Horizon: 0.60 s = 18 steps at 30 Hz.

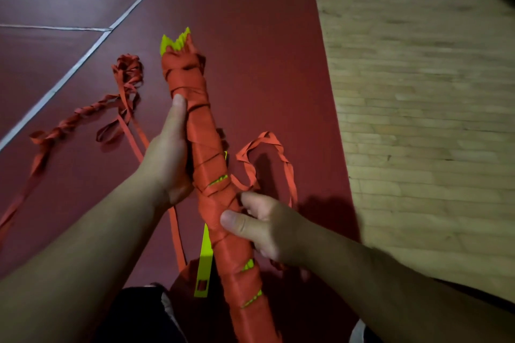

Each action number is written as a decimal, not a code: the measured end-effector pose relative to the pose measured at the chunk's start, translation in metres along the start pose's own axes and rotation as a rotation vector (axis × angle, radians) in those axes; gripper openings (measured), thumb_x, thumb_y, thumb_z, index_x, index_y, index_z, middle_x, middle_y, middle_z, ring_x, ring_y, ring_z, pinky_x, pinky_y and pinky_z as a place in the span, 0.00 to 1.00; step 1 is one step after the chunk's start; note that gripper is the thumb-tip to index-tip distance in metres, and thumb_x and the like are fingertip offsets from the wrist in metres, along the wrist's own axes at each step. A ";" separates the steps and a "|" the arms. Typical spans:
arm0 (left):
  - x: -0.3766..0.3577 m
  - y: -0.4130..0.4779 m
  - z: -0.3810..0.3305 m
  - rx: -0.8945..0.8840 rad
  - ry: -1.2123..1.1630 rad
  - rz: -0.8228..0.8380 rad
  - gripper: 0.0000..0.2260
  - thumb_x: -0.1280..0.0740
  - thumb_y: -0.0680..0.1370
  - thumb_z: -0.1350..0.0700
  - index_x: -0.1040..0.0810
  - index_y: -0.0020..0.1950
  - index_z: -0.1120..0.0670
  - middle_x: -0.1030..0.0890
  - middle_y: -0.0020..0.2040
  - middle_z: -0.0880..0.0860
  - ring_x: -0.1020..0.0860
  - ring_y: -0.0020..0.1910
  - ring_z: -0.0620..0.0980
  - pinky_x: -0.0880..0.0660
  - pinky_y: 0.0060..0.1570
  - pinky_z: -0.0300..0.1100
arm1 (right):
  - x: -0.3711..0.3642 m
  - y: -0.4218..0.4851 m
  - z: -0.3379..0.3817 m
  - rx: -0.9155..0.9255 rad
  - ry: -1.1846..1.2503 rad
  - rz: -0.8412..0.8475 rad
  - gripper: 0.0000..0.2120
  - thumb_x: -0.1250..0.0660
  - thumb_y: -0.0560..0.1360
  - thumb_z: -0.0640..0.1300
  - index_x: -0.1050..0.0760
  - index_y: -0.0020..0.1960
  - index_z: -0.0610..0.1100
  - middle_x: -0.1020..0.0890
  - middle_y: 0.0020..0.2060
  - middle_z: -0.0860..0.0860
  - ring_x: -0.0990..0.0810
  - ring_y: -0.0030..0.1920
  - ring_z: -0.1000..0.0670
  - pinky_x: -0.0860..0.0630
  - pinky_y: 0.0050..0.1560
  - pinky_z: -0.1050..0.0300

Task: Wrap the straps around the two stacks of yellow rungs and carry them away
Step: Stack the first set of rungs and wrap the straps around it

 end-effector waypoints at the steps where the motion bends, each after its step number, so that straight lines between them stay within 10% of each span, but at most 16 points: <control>1: 0.003 -0.001 0.007 0.014 0.033 -0.022 0.31 0.34 0.69 0.27 0.18 0.49 0.55 0.17 0.46 0.59 0.17 0.43 0.56 0.18 0.42 0.48 | 0.004 0.002 -0.003 0.000 -0.018 -0.052 0.28 0.32 0.69 0.67 0.23 0.55 0.44 0.17 0.38 0.46 0.20 0.37 0.52 0.21 0.41 0.46; 6: -0.017 -0.010 0.040 0.038 0.293 0.090 0.18 0.28 0.75 0.42 0.21 0.51 0.57 0.17 0.40 0.54 0.18 0.39 0.51 0.21 0.50 0.52 | 0.028 0.016 -0.024 -0.044 -0.123 -0.136 0.38 0.34 0.59 0.80 0.23 0.56 0.52 0.14 0.49 0.51 0.16 0.53 0.47 0.22 0.57 0.39; 11: -0.013 -0.012 0.027 -0.110 0.320 0.008 0.20 0.27 0.73 0.41 0.22 0.52 0.56 0.19 0.40 0.53 0.20 0.40 0.51 0.22 0.45 0.51 | 0.027 0.009 -0.009 -0.035 -0.186 -0.041 0.12 0.29 0.75 0.55 0.25 0.53 0.50 0.16 0.47 0.54 0.18 0.43 0.55 0.21 0.45 0.55; 14: -0.012 -0.011 0.015 -0.184 0.375 0.009 0.18 0.27 0.72 0.39 0.23 0.48 0.52 0.21 0.37 0.49 0.23 0.37 0.49 0.25 0.42 0.49 | 0.048 0.004 -0.001 -0.066 -0.270 -0.044 0.17 0.27 0.75 0.51 0.25 0.62 0.48 0.17 0.45 0.53 0.20 0.40 0.57 0.26 0.41 0.61; 18: 0.000 -0.008 0.008 -0.242 0.477 -0.066 0.17 0.27 0.73 0.40 0.24 0.48 0.52 0.22 0.35 0.46 0.25 0.34 0.46 0.28 0.40 0.45 | 0.056 -0.005 0.012 -0.002 -0.593 0.015 0.10 0.29 0.76 0.50 0.20 0.43 0.44 0.17 0.32 0.49 0.22 0.30 0.54 0.28 0.36 0.56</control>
Point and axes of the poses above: each hand's wrist, its own y-axis towards the middle knuckle, its own x-axis out of the back of the hand, z = x × y, the point moved 10 cm from there along y, towards the middle knuckle
